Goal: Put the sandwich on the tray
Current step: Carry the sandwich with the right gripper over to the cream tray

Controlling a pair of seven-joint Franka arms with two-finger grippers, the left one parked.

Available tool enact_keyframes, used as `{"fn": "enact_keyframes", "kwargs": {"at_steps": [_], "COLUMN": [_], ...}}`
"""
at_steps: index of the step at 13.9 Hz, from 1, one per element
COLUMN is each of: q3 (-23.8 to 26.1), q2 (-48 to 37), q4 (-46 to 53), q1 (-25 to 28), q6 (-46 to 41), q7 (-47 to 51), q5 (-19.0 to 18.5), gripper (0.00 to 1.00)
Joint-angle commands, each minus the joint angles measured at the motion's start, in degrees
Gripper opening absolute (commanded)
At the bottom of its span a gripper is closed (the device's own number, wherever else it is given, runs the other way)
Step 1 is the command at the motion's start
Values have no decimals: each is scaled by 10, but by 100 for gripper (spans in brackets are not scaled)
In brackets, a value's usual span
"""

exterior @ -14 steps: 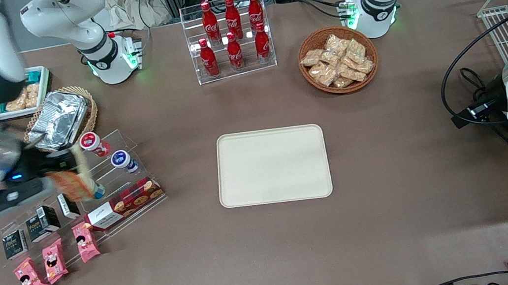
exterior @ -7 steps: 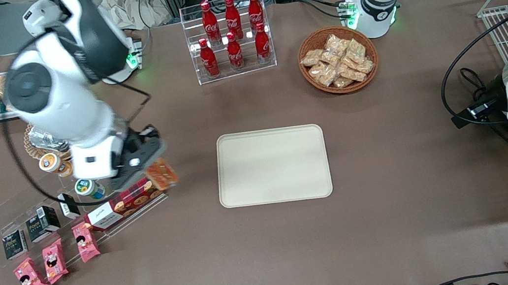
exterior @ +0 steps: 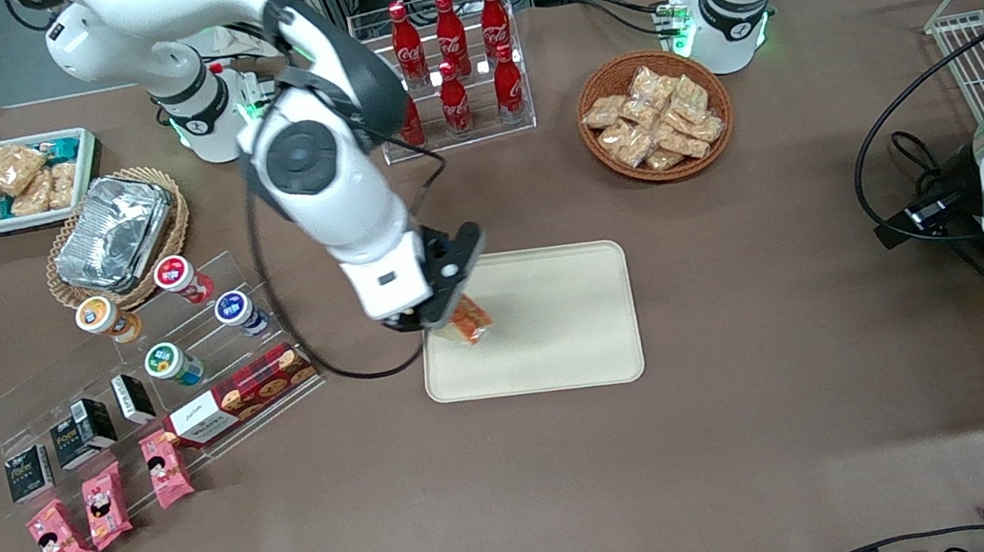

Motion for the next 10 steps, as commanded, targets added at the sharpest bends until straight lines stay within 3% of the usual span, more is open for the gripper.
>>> {"fn": "enact_keyframes", "kwargs": {"at_steps": [1, 3, 10], "q3": [3, 3, -1], "q2": [50, 89, 170], "q4": [19, 23, 30], "q1": [26, 47, 40], "q6": [48, 92, 151], "q7": [-21, -23, -60], "q5": [-11, -34, -65], "gripper": [39, 45, 45]}}
